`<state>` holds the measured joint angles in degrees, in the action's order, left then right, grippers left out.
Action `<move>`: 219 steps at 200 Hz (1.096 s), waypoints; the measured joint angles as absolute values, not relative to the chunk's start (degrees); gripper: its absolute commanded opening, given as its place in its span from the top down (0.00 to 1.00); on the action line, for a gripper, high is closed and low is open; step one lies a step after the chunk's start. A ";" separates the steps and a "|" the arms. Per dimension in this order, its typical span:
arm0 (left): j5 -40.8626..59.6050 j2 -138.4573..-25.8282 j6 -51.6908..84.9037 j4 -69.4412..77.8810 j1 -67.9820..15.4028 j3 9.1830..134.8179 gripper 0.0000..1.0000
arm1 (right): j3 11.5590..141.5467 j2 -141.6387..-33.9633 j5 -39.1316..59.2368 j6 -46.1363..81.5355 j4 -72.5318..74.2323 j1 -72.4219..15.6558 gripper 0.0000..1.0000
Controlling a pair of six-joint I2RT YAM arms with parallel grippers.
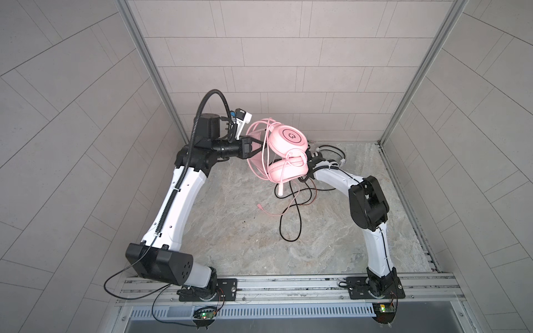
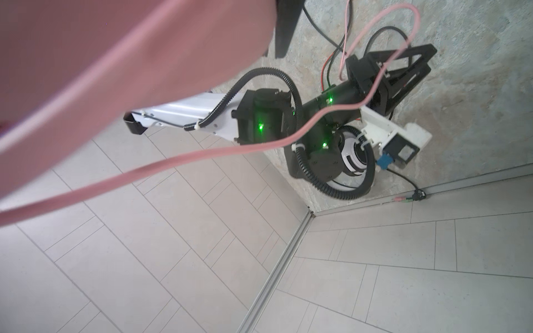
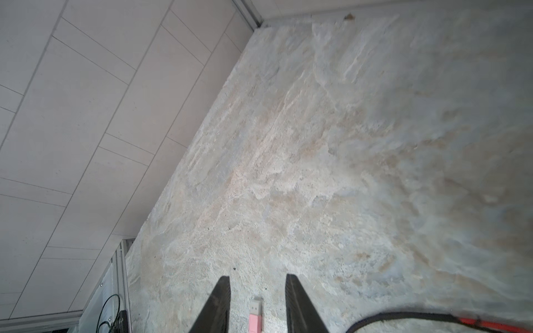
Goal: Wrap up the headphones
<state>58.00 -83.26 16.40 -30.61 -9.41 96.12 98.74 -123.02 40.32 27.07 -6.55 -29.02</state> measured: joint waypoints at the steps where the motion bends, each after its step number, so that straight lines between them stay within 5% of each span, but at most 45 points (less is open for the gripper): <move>1: 58.08 -83.24 16.58 -30.41 -9.30 96.07 1.00 | 98.61 -123.04 40.32 27.05 -6.55 -29.06 0.65; 70: 60.18 -83.13 24.14 -22.79 -4.62 93.08 1.00 | 92.62 -122.21 40.49 27.49 -4.71 -29.56 0.57; 160: 60.23 -83.20 23.79 -23.92 -3.64 92.73 1.00 | 84.07 -106.96 44.12 29.26 -0.38 -24.18 0.09; 219: 59.77 -83.35 22.28 -26.37 -3.60 93.23 1.00 | 82.17 -107.77 47.18 28.01 -0.08 -28.84 0.09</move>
